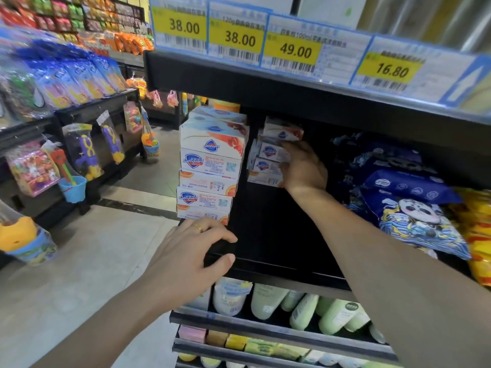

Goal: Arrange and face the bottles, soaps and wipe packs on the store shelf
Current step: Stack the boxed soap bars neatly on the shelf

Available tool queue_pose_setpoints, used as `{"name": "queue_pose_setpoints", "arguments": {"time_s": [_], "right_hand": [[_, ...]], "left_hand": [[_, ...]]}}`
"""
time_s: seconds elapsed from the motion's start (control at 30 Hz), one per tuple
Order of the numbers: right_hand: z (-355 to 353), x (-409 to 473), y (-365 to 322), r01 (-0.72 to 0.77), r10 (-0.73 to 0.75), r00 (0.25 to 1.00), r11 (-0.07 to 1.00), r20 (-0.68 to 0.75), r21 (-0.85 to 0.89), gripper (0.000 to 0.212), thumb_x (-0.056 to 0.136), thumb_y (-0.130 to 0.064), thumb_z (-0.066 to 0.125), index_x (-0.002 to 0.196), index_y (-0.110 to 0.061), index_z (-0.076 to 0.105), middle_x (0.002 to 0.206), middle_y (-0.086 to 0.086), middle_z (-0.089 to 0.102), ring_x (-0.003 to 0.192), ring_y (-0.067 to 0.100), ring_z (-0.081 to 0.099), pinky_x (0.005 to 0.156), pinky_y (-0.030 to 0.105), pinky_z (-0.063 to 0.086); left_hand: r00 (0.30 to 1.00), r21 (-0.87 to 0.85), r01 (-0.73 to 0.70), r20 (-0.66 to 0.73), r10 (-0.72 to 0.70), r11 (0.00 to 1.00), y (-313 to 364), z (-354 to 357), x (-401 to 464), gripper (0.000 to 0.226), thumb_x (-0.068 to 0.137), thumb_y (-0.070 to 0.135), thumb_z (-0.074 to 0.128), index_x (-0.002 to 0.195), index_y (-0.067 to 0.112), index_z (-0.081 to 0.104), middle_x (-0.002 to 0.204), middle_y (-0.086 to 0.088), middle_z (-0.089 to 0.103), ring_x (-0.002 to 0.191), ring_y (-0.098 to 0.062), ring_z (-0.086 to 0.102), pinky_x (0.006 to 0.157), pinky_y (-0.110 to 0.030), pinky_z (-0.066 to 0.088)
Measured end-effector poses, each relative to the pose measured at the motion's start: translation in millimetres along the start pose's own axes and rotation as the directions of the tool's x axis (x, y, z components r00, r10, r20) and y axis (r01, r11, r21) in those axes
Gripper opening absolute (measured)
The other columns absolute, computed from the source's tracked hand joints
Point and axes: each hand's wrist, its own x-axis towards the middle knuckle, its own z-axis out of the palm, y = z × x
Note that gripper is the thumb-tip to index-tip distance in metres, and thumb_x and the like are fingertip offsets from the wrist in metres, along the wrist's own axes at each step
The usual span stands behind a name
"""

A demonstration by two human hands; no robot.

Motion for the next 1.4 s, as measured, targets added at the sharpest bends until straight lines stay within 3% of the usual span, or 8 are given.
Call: {"name": "queue_pose_setpoints", "arguments": {"time_s": [0.23, 0.37, 0.5, 0.6, 0.8, 0.93, 1.17, 1.4], "right_hand": [[-27, -81, -12, 0.06, -0.017, 0.98, 0.976, -0.199, 0.209, 0.054, 0.091, -0.019, 0.073, 0.136, -0.046, 0.061, 0.147, -0.011, 0.05, 0.129, 0.015, 0.055, 0.097, 0.037, 0.054], [-39, -148, -10, 0.15, -0.071, 0.971, 0.927, -0.229, 0.345, 0.054, 0.091, -0.019, 0.077, 0.137, -0.044, 0.062, 0.144, -0.01, 0.051, 0.126, 0.014, 0.055, 0.092, 0.043, 0.057], [-48, -203, -16, 0.218, -0.142, 0.949, 0.94, -0.28, 0.261, 0.053, 0.091, -0.012, 0.075, 0.136, -0.038, 0.065, 0.149, 0.0, 0.048, 0.126, 0.022, 0.053, 0.09, 0.036, 0.053], [-51, -227, -27, 0.292, -0.225, 0.934, 0.929, -0.277, 0.229, 0.051, 0.093, -0.01, 0.071, 0.137, -0.036, 0.065, 0.154, 0.007, 0.043, 0.132, 0.027, 0.049, 0.085, 0.04, 0.057], [-69, -236, -38, 0.187, -0.141, 0.981, 0.874, -0.133, 0.449, 0.082, 0.082, -0.014, 0.085, 0.147, -0.046, 0.046, 0.164, -0.008, 0.018, 0.135, 0.015, 0.047, 0.1, 0.032, 0.053], [-80, -232, -30, 0.036, -0.144, 0.987, 0.643, 0.074, 0.765, 0.075, 0.089, -0.009, 0.078, 0.142, -0.05, 0.045, 0.164, -0.021, 0.016, 0.137, 0.013, 0.05, 0.106, 0.04, 0.051], [-86, -227, -30, 0.036, -0.307, 0.939, 0.54, 0.157, 0.841, 0.055, 0.091, 0.01, 0.068, 0.128, -0.031, 0.065, 0.163, -0.018, 0.027, 0.139, 0.022, 0.052, 0.098, 0.033, 0.056], [-83, -220, -36, -0.088, -0.223, 0.957, 0.391, 0.188, 0.916, 0.044, 0.08, 0.008, 0.073, 0.106, -0.027, 0.069, 0.143, -0.01, 0.053, 0.121, 0.027, 0.065, 0.084, 0.029, 0.058]], "left_hand": [[0.996, -0.178, 0.081, 0.042, -0.074, 0.981, 6, -11, 0, 0.034, 0.093, 0.065, 0.049, 0.12, 0.049, 0.062, 0.121, 0.034, 0.055, 0.12, 0.006, 0.047, 0.1, -0.028, 0.042], [0.964, -0.537, 0.252, 0.07, -0.255, 0.805, 21, -24, -3, 0.02, 0.099, 0.051, 0.056, 0.11, 0.04, 0.07, 0.109, 0.026, 0.07, 0.108, 0.01, 0.059, 0.096, -0.021, 0.044], [0.934, -0.71, 0.348, 0.205, -0.294, 0.612, 38, -35, -4, 0.064, 0.075, 0.079, 0.047, 0.117, 0.036, 0.067, 0.102, 0.016, 0.078, 0.099, -0.001, 0.071, 0.096, -0.034, 0.049], [0.918, -0.764, 0.39, 0.274, -0.288, 0.514, 51, -38, -7, 0.057, 0.077, 0.065, 0.06, 0.122, 0.032, 0.067, 0.106, 0.011, 0.079, 0.1, -0.007, 0.074, 0.097, -0.036, 0.053], [0.925, -0.78, 0.369, 0.257, -0.28, 0.505, 53, -46, -14, 0.037, 0.094, 0.019, 0.069, 0.13, 0.027, 0.063, 0.112, 0.008, 0.078, 0.105, -0.012, 0.074, 0.086, -0.032, 0.058], [0.932, -0.789, 0.354, 0.25, -0.264, 0.502, 47, -51, -18, 0.037, 0.095, 0.015, 0.067, 0.129, 0.028, 0.062, 0.113, 0.008, 0.078, 0.107, -0.014, 0.074, 0.087, -0.033, 0.058], [0.945, -0.805, 0.322, 0.246, -0.214, 0.499, 42, -53, -24, 0.05, 0.084, 0.029, 0.071, 0.133, 0.028, 0.061, 0.116, 0.007, 0.077, 0.108, -0.015, 0.073, 0.089, -0.036, 0.059], [0.958, -0.799, 0.287, 0.238, -0.16, 0.528, 34, -59, -27, 0.059, 0.074, 0.041, 0.072, 0.131, 0.034, 0.06, 0.115, 0.007, 0.077, 0.107, -0.016, 0.074, 0.087, -0.034, 0.06]]}}
